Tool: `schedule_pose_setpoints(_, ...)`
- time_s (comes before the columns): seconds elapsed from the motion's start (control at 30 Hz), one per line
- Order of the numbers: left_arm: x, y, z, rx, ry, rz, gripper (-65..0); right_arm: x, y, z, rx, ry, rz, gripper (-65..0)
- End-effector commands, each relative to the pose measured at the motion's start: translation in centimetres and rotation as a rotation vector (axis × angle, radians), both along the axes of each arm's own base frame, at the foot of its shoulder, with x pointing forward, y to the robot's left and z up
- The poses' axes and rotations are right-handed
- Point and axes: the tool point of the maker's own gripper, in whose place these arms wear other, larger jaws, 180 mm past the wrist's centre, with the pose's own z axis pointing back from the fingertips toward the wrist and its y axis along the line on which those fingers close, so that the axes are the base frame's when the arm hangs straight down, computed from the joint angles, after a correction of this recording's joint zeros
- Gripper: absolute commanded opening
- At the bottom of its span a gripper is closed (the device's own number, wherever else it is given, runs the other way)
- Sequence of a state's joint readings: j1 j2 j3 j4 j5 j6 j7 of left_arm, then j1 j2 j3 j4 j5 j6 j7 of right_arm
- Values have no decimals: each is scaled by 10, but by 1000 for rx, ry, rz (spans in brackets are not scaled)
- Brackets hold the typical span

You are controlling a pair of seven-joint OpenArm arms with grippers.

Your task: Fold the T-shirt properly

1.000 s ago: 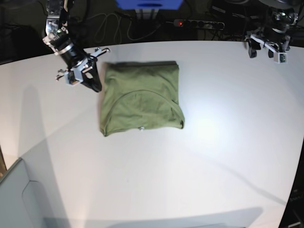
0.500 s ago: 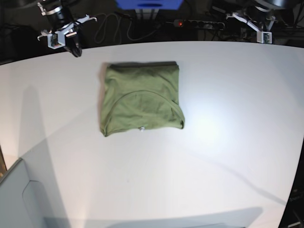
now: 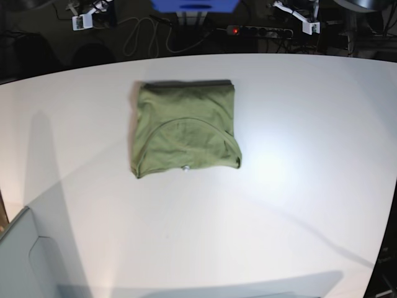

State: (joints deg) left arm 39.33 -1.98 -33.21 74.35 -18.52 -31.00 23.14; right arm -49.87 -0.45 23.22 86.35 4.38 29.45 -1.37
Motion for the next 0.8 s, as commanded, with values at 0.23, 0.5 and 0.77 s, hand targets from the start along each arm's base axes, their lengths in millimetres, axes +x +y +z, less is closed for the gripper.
schedule_pose_setpoints(0.23, -33, -5, -69, -28, 111, 41, -650, -16, 7, -78, 125, 76, -95, -650)
schedule_pose_setpoints(0.5, -7, -13, -104, -63, 105, 66, -650, -18, 41, -124, 225, 120, -145, -650)
schedule_pose_setpoints(0.77, -8, -8, -121, 84, 193, 1, -650, -21, 14, -159, -109, 186, -138, -650)
